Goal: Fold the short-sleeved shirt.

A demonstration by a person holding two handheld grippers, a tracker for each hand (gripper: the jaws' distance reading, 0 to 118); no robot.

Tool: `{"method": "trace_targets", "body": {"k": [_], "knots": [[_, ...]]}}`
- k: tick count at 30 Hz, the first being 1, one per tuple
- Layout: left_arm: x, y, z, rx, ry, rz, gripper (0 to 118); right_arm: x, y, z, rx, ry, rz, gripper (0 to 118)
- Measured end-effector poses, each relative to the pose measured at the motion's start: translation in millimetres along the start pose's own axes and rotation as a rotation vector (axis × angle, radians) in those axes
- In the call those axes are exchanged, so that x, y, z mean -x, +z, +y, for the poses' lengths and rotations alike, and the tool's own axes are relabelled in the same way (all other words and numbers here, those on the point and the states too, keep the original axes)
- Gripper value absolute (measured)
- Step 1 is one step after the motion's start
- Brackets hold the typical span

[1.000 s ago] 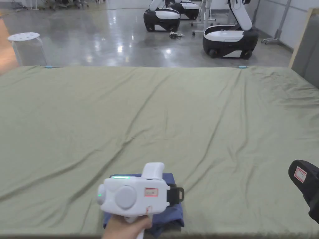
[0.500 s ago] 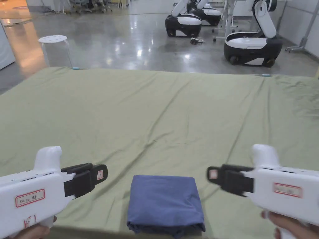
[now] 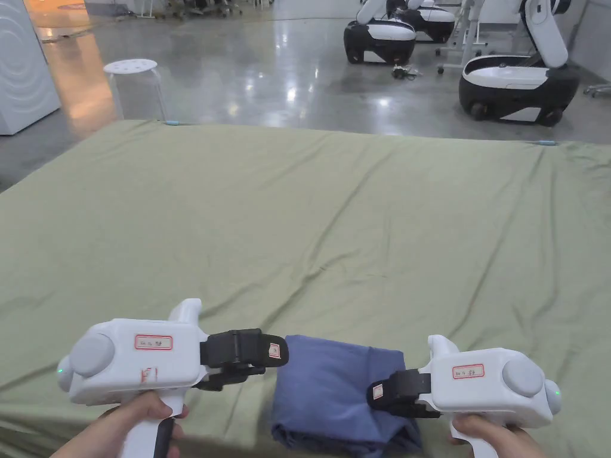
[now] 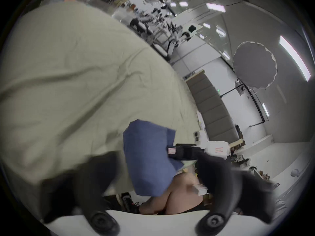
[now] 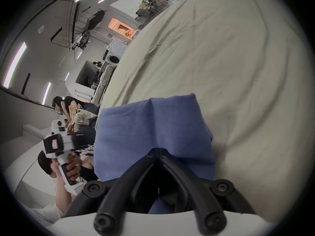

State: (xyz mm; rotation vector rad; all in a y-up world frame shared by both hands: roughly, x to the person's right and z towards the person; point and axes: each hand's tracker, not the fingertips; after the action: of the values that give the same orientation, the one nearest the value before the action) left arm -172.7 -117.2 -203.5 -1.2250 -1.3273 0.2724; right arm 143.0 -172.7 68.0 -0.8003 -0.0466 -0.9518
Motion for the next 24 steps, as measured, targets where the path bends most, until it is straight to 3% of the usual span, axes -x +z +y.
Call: {"method": "trace_targets", "body": {"k": [1,2,3,5,8,10,14,16,18,19,21,24], "knots": [[7,-11,2,0.032,-0.014,0.027,118,0,0,0,0.001,-0.010,0.003,0],[9,-13,3,-0.034,0.013,0.065,115,-1,1,-1,-0.001,-0.014,0.007,0],[14,-21,-1,0.030,-0.033,0.066,116,-3,1,-2,-0.004,-0.016,0.012,0],[19,-34,-2,0.060,0.011,0.102,116,-6,2,-3,-0.010,-0.033,0.029,0],[18,-61,-4,0.092,0.058,0.003,116,-10,3,-5,-0.014,-0.053,0.046,0],[10,-75,-10,0.105,0.019,-0.095,116,-10,2,-5,-0.017,-0.057,0.051,0],[3,-103,-16,0.177,0.012,-0.059,115,-10,1,-5,-0.020,-0.053,0.052,0],[5,-103,-16,0.139,0.008,-0.099,102,-10,2,-6,-0.021,-0.053,0.052,0],[8,-99,-13,0.089,0.038,-0.054,35,-11,2,-5,-0.021,-0.061,0.054,0],[13,-90,-12,0.050,0.044,0.023,35,-11,3,-5,-0.022,-0.064,0.052,0],[21,-89,-12,0.114,0.084,-0.095,35,-14,3,-5,-0.024,-0.073,0.080,0],[11,-91,-14,0.095,0.030,-0.041,35,-9,2,-8,-0.022,-0.048,0.050,0]]}}
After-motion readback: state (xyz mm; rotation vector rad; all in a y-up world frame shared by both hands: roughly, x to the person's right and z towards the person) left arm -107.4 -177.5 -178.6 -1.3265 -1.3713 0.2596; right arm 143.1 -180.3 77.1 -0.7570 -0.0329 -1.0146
